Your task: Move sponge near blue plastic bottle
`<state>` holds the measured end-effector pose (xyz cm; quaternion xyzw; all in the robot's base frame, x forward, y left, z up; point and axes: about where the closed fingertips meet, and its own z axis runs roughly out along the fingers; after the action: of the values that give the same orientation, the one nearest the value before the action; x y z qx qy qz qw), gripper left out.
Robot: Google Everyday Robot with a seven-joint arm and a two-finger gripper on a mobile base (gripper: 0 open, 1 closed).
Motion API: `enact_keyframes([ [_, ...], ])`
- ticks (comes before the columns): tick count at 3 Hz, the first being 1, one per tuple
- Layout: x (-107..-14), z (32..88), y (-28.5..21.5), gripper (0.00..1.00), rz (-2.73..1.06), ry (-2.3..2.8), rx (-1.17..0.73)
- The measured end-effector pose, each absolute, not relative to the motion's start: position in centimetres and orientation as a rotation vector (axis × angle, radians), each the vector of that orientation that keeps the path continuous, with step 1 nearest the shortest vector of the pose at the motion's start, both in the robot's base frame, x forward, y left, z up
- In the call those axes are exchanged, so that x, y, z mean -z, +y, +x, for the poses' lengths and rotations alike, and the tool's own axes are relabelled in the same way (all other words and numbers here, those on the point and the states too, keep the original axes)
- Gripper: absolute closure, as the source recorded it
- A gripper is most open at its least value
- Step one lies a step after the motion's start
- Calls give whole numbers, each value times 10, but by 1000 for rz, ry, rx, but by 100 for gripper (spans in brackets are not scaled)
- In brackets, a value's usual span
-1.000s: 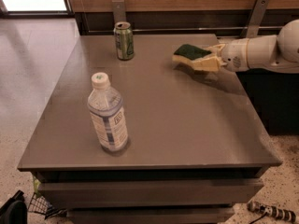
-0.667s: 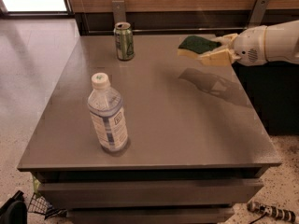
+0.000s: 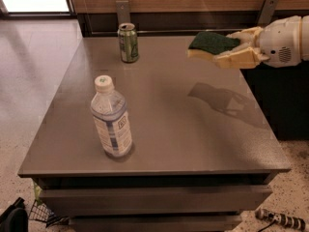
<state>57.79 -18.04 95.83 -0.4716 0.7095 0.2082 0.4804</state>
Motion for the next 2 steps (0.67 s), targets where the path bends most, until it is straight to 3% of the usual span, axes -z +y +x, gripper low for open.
enact_keyframes([
  [2,-924,496,-159,100,-1295,1742,-592],
])
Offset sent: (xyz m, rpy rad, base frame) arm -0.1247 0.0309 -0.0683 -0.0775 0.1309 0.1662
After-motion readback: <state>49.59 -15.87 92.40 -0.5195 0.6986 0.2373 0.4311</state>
